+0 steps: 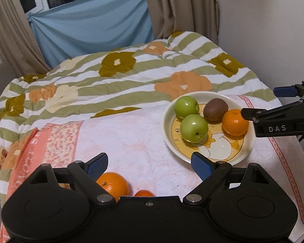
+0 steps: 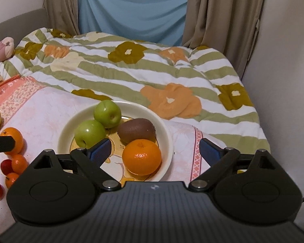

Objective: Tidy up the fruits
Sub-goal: 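Withdraw both tools from the bowl toward the remaining fruits, then reach the left tool to the large pinkish apple while right tool reaches the big orange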

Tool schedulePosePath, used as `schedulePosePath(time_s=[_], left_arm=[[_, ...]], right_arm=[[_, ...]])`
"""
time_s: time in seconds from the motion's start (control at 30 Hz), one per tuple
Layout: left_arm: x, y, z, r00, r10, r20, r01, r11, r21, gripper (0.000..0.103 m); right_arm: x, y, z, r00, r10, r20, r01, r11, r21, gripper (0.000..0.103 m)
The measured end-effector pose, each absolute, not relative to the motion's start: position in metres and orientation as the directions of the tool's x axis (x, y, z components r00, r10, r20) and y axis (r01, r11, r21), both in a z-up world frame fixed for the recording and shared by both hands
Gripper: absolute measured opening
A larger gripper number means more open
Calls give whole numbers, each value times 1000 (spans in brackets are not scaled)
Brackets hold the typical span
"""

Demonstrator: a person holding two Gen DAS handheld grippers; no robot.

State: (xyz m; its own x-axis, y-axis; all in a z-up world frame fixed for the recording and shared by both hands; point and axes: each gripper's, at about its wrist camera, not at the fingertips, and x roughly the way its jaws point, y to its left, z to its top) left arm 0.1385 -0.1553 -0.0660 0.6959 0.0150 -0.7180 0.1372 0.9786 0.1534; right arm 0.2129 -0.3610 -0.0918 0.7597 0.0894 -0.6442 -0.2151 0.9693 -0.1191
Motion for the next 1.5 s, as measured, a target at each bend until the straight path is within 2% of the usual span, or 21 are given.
schedulePosePath(time_s=[0.2,0.33,0.7,1.1,1.5], left_arm=[[113,-136,-54,716,26,-698,103,985,142,92],[94,-124,-48,741,11,-671,107,985,134,102],[69,-76,-53,727,-15,-686,140,982,126,102],[56,-13,-77,703,-48,-710,199,971,131,102],[81,46,-99,723,-35,-690,165,979,123,102]], right_arm=[[194,-358,-72,787,80,-612,-178,979,-101,103],[181,-353,-61,803,79,-591,-161,983,-87,103],[143,-318,-49,788,60,-613,-110,993,-44,103],[102,-250,-72,744,42,-667,-82,996,-28,103],[107,-183,-93,747,83,-659,-107,994,5,103]])
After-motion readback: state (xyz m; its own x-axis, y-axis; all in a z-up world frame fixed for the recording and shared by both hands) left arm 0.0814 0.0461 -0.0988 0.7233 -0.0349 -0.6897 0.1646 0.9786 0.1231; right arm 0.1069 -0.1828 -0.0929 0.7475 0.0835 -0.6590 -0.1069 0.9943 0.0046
